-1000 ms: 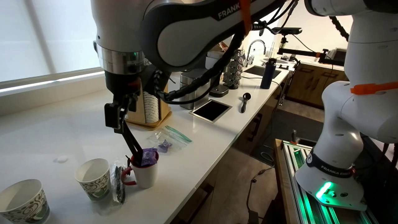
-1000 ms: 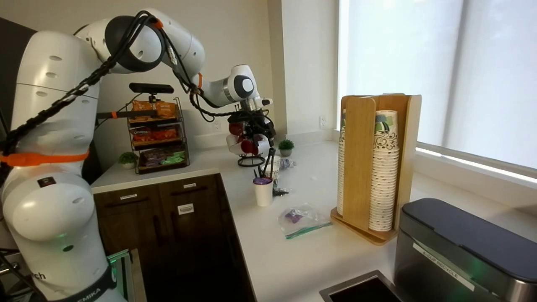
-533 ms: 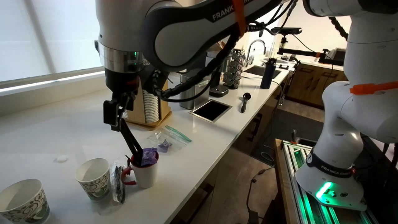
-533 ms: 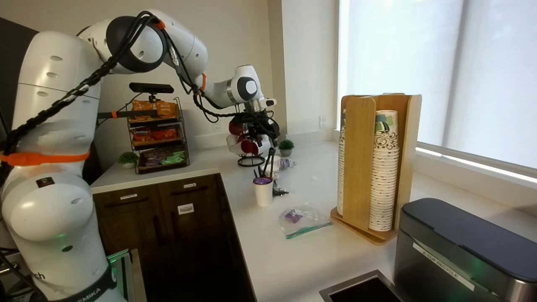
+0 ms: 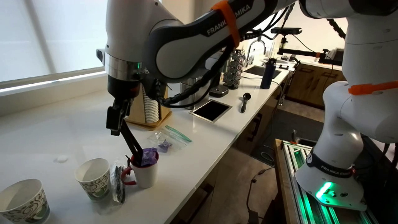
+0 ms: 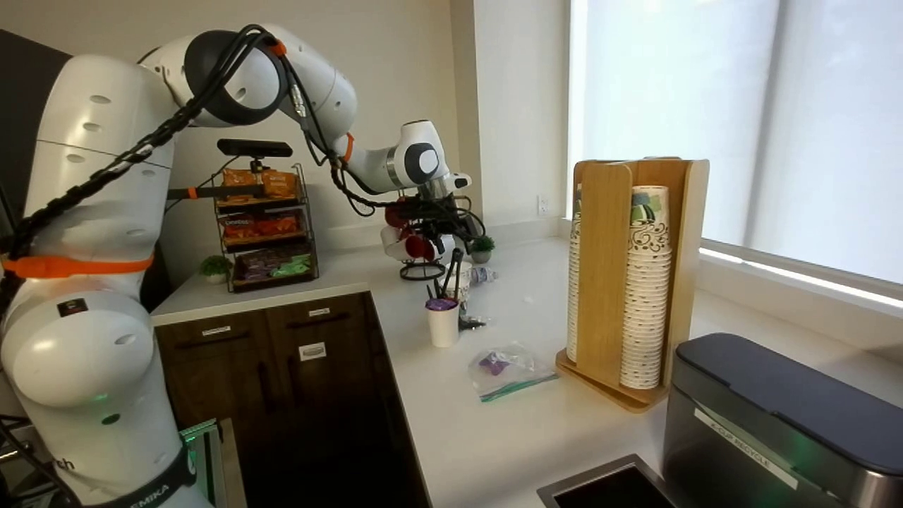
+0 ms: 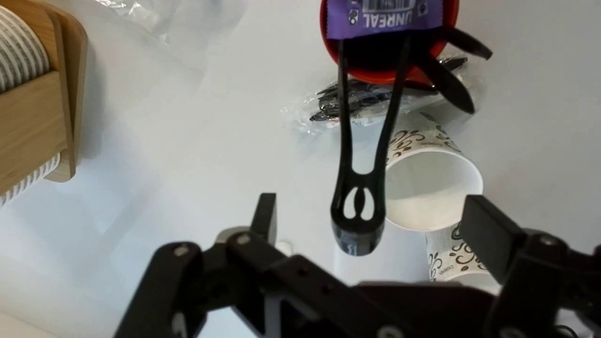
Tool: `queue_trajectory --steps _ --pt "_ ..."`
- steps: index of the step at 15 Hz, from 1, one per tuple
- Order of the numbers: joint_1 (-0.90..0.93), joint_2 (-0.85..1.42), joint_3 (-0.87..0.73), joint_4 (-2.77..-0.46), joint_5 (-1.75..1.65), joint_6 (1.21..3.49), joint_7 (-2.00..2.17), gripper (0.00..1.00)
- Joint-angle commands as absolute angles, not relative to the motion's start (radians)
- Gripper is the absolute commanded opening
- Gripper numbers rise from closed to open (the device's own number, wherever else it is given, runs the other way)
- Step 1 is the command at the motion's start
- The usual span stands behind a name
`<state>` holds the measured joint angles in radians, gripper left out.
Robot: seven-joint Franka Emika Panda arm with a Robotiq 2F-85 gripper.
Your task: Remove the tongs from the cup, then put the spoon in the middle cup
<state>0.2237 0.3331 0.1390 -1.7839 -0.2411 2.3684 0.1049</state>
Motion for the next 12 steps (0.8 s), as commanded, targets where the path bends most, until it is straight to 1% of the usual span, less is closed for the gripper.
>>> queue_trajectory --steps 1,7,12 --pt "0.234 0.332 0.130 -1.793 -0.233 2.397 0.126 1.00" --pt "0.200 0.317 0.140 -1.893 -0.127 2.468 0.125 1.00" --pt "0.186 0.336 0.140 -1.920 -0.092 2.520 0.085 1.00"
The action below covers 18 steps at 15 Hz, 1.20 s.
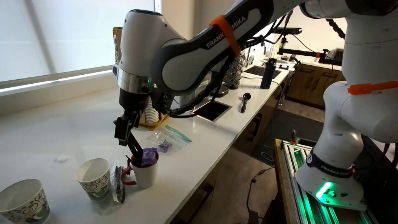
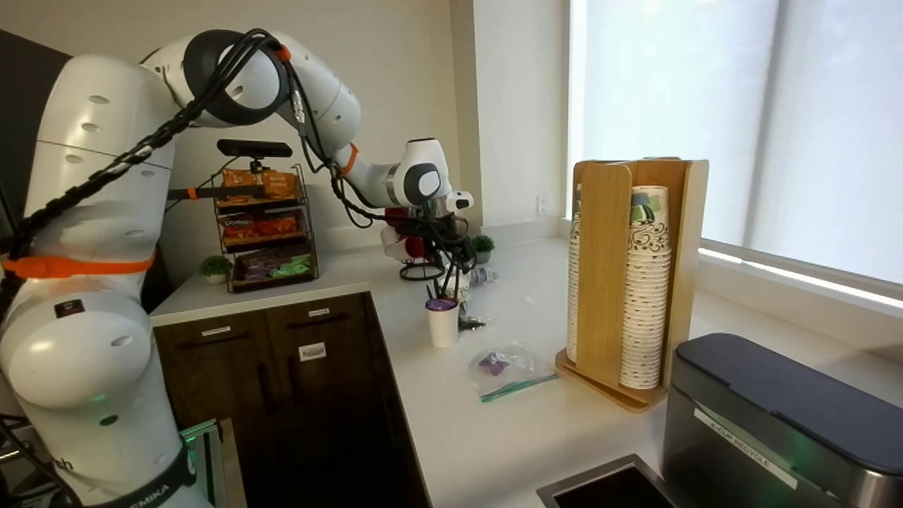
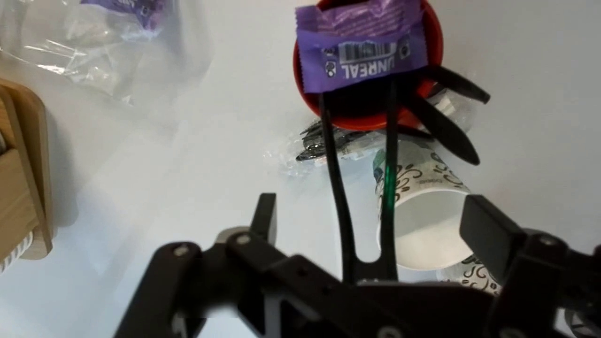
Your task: Remove the tongs from the cup, then put the spoon in the middle cup
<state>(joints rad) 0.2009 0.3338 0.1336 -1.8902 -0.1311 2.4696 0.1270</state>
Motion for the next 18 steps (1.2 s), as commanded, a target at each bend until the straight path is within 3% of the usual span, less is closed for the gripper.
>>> queue_trajectory --steps 1,2,3,4,12,15,18 --pt "0.179 0.346 0.144 -1.915 -0.080 2.528 0.066 1.00" --pt "0.173 0.352 0.146 -1.911 -0.068 2.529 0.050 1.00" --pt "0.170 0.354 0.147 -1.910 -0.056 2.525 0.039 0.90" --pt "0.166 0.356 0.149 -1.909 -0.044 2.515 0.027 0.74" --pt "0.177 0.346 0.152 -1.913 -0.054 2.513 -0.007 0.13" --pt "0.188 0.329 0.150 -1.920 -0.072 2.513 0.002 0.07" --pt "0.202 0.300 0.141 -1.933 -0.100 2.520 0.023 0.07"
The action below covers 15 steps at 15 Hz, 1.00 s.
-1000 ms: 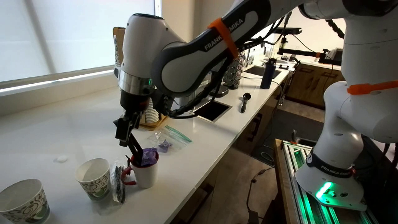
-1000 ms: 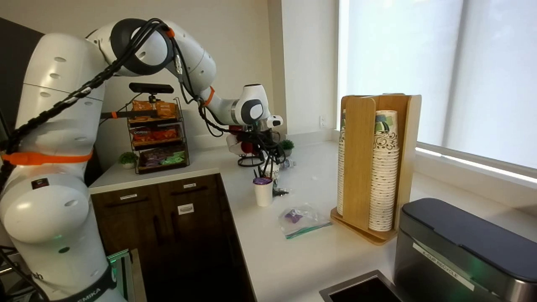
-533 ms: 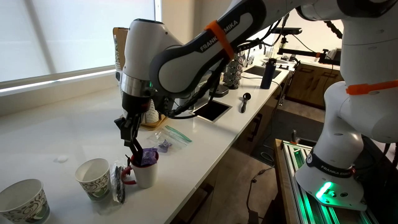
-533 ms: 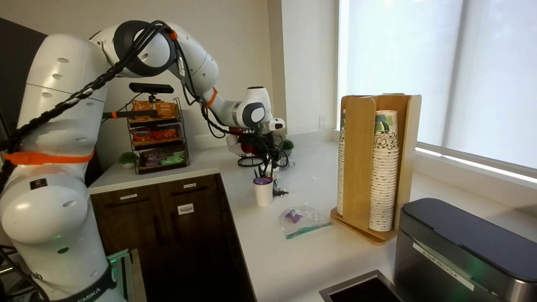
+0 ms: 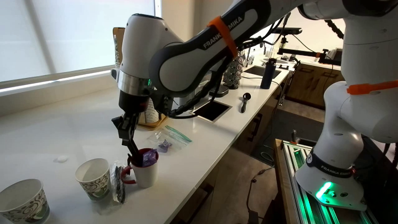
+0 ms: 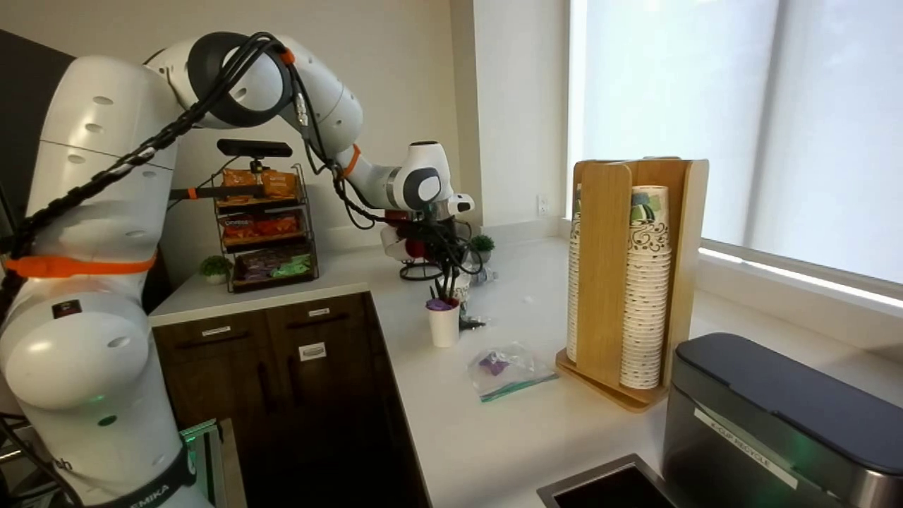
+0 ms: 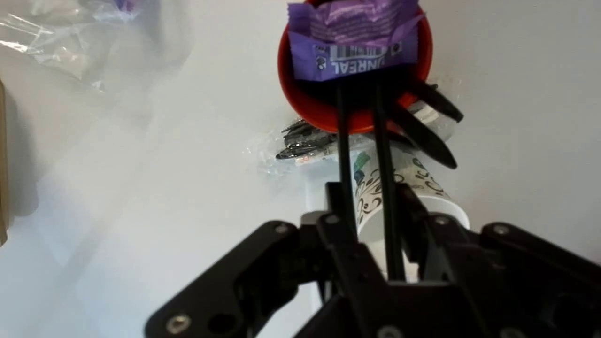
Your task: Remove the tongs from the cup, then put the spoon in the middle cup
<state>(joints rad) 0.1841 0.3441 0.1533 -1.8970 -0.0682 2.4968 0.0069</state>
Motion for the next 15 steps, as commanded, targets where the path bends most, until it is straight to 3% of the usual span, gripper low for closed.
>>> queue_trajectory --steps 1,15 --pt "0.204 0.291 0.139 -1.935 -0.108 2.522 0.027 0.07" --pt "0.208 0.156 0.124 -2.028 -0.240 2.691 0.096 0.07"
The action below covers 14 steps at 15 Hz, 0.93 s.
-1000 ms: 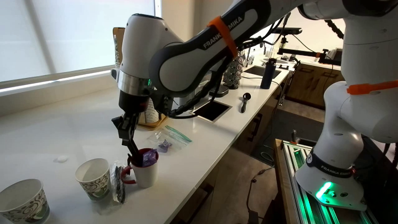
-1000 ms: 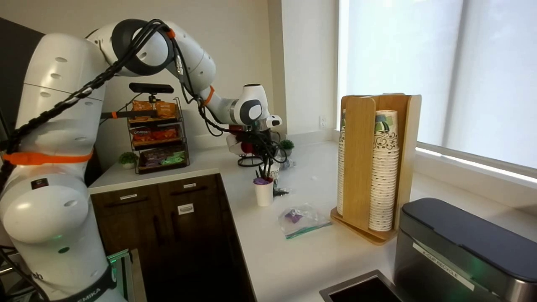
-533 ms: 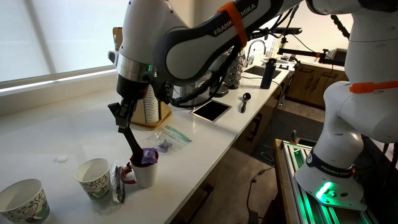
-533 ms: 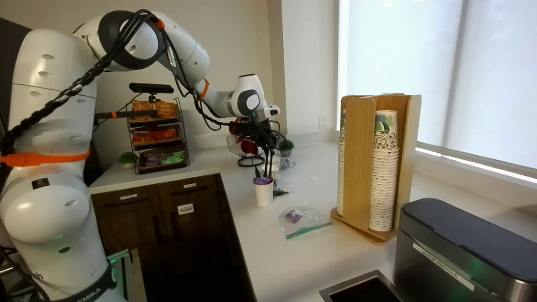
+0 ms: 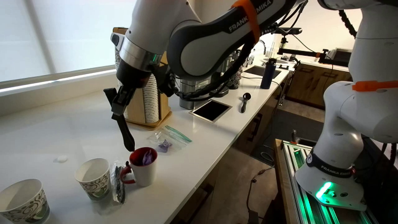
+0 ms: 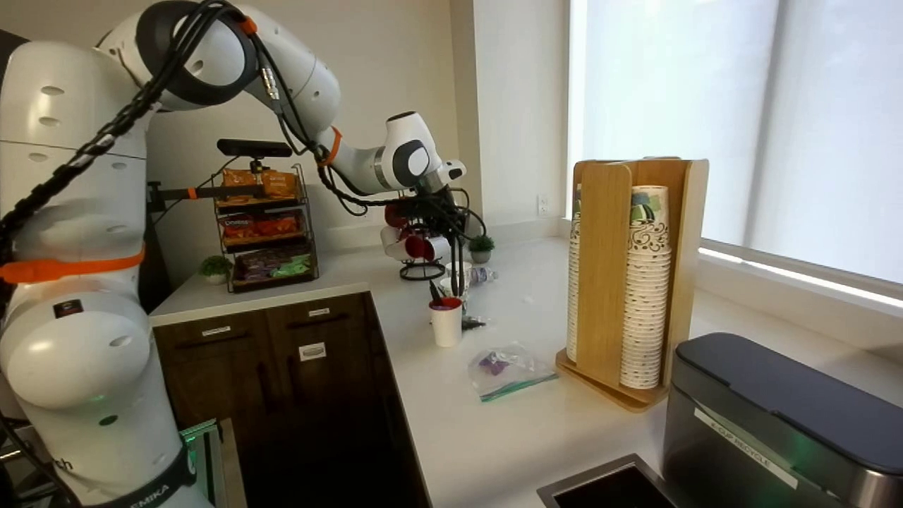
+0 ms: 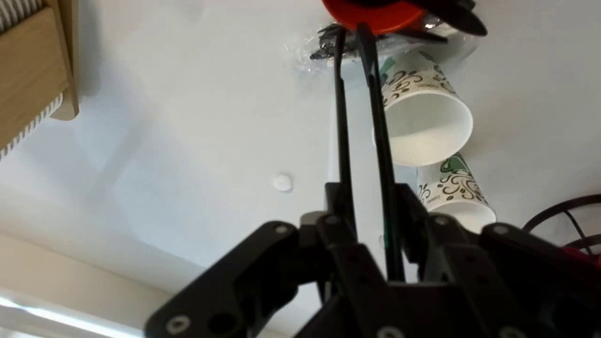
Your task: Remove the tongs from the cup, then put the spoon in the middle cup
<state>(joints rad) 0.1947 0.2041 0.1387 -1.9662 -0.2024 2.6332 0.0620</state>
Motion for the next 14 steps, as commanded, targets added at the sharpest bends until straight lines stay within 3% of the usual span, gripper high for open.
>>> queue_trajectory --steps 1,8,14 --pt "0.209 0.149 0.122 -2.036 -0.252 2.707 0.102 0.07" --pt "0.226 0.136 0.046 -2.039 -0.439 2.633 0.451 0.07" --pt "0.214 0.175 0.019 -1.994 -0.464 2.356 0.621 0.07"
